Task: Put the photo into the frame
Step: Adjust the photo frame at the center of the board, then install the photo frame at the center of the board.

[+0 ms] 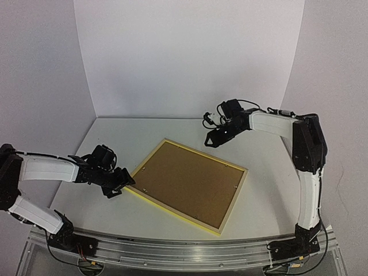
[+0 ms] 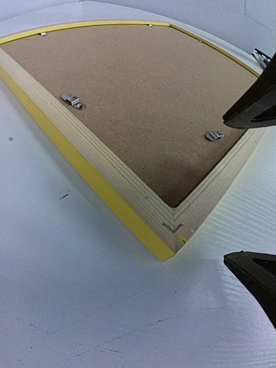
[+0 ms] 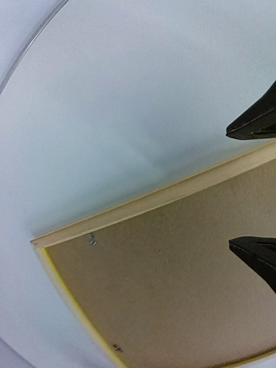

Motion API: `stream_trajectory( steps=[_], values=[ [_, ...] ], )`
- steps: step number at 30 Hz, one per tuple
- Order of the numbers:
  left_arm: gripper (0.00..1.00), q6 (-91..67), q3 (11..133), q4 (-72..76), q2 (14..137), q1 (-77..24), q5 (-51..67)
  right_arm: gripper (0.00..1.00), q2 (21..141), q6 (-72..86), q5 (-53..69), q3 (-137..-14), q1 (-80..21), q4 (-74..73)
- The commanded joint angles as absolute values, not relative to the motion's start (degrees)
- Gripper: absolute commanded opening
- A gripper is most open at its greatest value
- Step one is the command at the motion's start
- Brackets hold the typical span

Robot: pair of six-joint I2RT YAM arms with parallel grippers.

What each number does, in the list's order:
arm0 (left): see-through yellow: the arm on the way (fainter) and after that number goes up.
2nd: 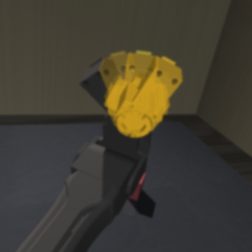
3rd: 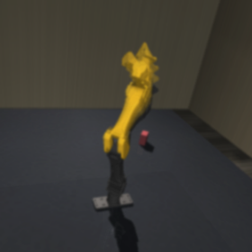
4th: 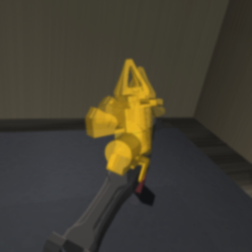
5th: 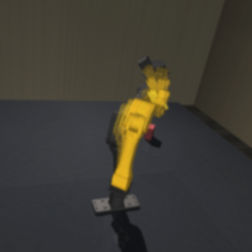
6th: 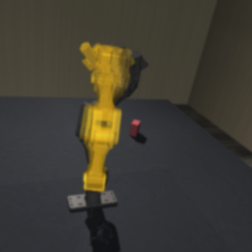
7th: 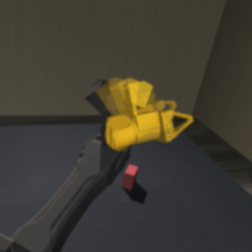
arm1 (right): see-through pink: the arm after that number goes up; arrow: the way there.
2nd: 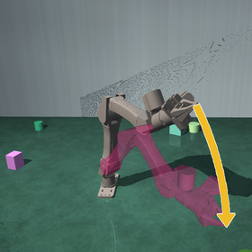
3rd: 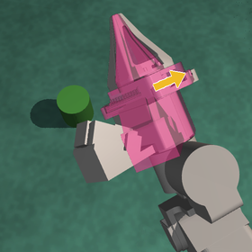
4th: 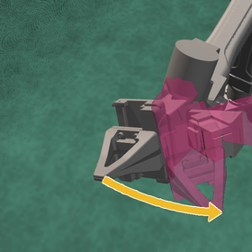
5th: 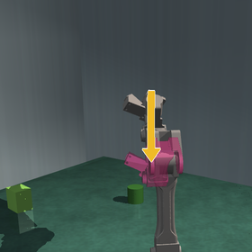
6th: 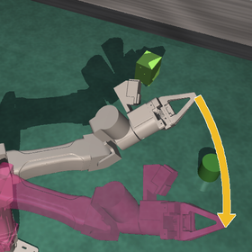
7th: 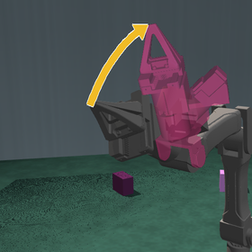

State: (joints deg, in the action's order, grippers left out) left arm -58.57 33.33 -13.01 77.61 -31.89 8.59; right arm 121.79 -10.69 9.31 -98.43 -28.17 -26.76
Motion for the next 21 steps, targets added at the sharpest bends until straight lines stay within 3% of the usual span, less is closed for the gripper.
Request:
stream_trajectory(
  steps=[1, 10, 21],
  values=[
    [0.66, -59.62, 33.30, -4.38, 80.50, -31.03, 8.18, 0.54, 115.00, 9.45, 16.64, -94.80, -33.71, -23.68],
    [0.45, -60.24, 31.77, -0.24, 86.76, -30.50, 9.72, 0.47, 122.72, 17.81, 23.82, -96.67, -47.28, -18.83],
    [0.25, -60.21, 30.13, 2.50, 89.55, -30.35, 9.99, 0.48, 135.53, 23.05, 24.71, -106.99, -52.83, -15.79]
  ],
)
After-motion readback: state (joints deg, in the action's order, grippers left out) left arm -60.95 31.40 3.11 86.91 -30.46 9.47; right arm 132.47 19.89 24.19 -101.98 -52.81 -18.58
